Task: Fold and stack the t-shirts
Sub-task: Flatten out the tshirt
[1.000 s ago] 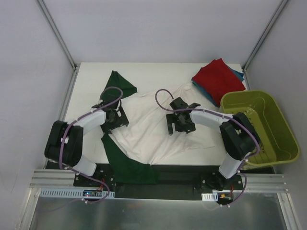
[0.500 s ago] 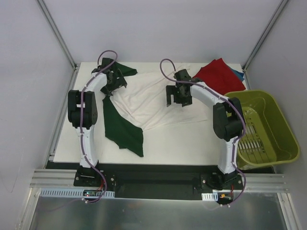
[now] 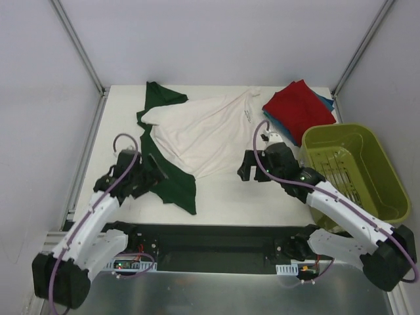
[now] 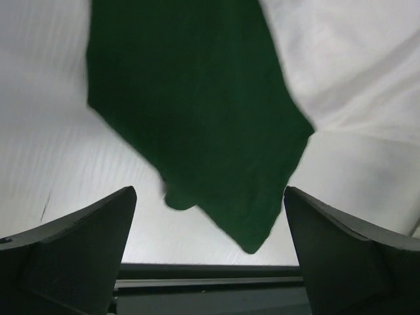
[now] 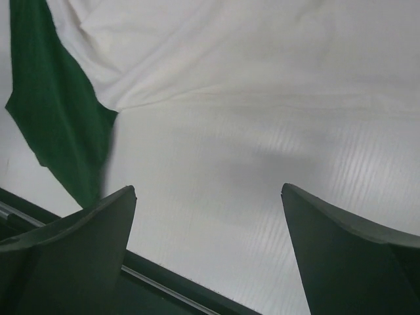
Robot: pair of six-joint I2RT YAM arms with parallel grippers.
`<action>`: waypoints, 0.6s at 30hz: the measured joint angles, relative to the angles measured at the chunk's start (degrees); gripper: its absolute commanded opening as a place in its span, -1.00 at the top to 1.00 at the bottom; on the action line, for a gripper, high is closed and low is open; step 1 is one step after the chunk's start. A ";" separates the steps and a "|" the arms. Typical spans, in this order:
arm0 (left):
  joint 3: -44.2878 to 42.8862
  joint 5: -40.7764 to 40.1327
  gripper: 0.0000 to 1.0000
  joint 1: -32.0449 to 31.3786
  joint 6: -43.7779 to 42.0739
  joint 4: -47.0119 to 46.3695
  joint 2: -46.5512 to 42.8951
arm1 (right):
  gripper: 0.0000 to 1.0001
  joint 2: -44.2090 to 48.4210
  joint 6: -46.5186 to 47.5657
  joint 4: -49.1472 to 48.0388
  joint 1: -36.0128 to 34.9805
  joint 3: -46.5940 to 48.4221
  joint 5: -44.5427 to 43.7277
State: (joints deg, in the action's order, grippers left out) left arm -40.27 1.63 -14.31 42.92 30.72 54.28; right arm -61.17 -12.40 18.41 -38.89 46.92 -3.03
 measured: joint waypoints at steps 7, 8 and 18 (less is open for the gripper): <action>23.69 6.54 -0.02 0.04 10.03 4.24 -26.73 | -0.93 9.18 -6.29 0.24 -0.94 -10.97 -5.27; 24.85 7.10 -0.01 0.04 11.10 4.31 -28.30 | -0.93 9.90 -6.82 0.26 -1.03 -11.32 -5.88; 24.46 7.37 0.26 0.02 13.27 0.50 -18.03 | -0.93 13.27 -9.05 0.50 -1.18 -12.22 -10.54</action>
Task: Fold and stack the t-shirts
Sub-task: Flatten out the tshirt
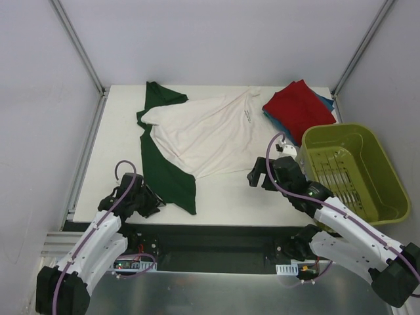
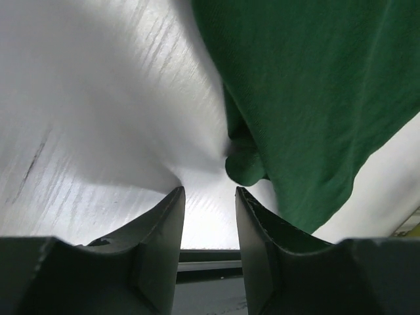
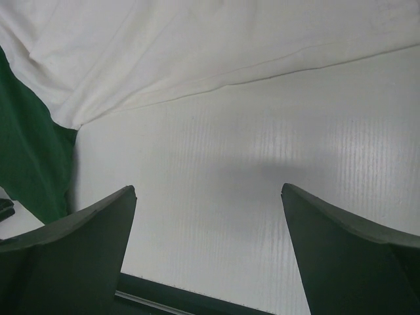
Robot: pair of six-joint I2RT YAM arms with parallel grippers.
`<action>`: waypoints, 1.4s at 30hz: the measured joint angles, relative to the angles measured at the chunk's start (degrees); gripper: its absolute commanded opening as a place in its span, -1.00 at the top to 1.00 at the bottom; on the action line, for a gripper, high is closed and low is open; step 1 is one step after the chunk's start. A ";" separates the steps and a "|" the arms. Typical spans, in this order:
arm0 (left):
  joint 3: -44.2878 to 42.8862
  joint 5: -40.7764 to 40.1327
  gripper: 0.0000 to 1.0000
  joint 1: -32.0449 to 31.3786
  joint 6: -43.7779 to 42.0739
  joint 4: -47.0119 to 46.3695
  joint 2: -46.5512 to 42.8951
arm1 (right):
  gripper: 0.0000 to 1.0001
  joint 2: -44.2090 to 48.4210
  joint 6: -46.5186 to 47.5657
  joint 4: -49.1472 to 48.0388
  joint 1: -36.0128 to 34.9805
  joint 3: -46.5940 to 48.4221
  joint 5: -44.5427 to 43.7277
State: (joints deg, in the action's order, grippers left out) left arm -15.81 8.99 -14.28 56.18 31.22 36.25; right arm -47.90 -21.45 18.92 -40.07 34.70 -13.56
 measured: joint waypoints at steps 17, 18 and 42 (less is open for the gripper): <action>-0.48 1.36 0.55 0.02 -0.42 -9.09 7.89 | -0.93 -1.16 -0.39 1.49 -0.15 -0.33 -4.26; -0.50 1.36 0.71 0.02 -0.50 -10.01 8.81 | -0.93 -1.31 -0.42 1.49 -0.15 -0.33 -4.28; -23.52 -22.51 1.00 -0.42 6.23 25.66 -6.67 | -0.93 -3.34 -7.17 13.16 -0.07 2.12 -16.96</action>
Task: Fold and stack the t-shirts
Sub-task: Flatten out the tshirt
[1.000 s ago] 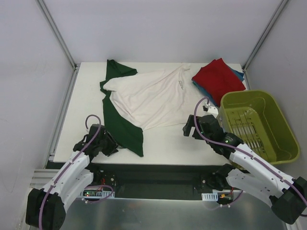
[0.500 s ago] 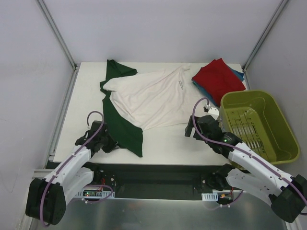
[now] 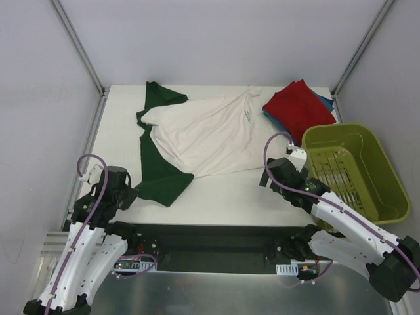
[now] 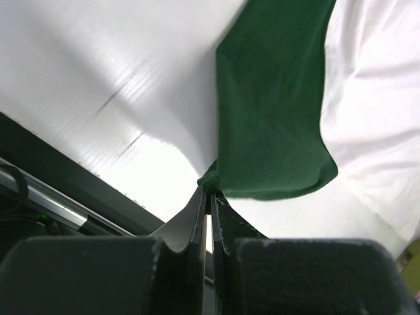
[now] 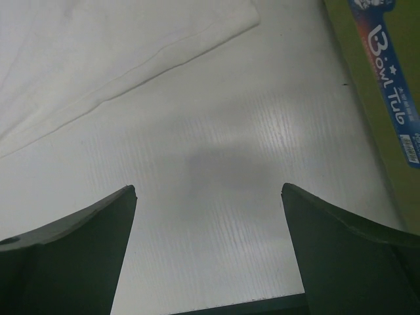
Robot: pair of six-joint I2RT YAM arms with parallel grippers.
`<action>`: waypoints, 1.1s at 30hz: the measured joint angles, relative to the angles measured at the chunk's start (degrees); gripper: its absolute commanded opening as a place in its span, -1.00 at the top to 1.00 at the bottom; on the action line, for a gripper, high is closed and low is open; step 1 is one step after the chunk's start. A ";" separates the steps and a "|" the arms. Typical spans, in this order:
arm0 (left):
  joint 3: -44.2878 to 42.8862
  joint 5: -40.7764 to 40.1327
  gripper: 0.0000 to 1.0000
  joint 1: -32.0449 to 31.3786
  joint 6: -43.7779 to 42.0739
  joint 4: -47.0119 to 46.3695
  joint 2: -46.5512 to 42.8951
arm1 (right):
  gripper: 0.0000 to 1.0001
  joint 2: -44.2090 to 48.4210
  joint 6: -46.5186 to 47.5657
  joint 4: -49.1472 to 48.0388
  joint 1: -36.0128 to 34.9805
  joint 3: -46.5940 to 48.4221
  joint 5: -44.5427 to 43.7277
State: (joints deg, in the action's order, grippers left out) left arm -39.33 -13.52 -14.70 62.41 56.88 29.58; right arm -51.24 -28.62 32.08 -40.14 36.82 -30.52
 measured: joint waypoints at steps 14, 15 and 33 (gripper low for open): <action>-4.61 -15.04 1.00 0.00 8.35 11.56 -5.46 | -0.79 -10.43 -0.94 -0.74 7.32 4.98 4.76; -4.28 -15.08 1.00 0.00 8.35 11.15 -5.49 | -0.73 -11.58 -1.07 -0.98 7.50 4.98 5.35; 1.16 -13.60 1.00 0.00 6.69 4.83 -5.29 | -0.09 -27.43 -4.13 -4.07 7.85 5.20 7.72</action>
State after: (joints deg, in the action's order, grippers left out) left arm -38.17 -27.11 -14.70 69.10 61.71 24.29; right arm -78.67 -32.75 28.01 -32.29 42.02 -22.81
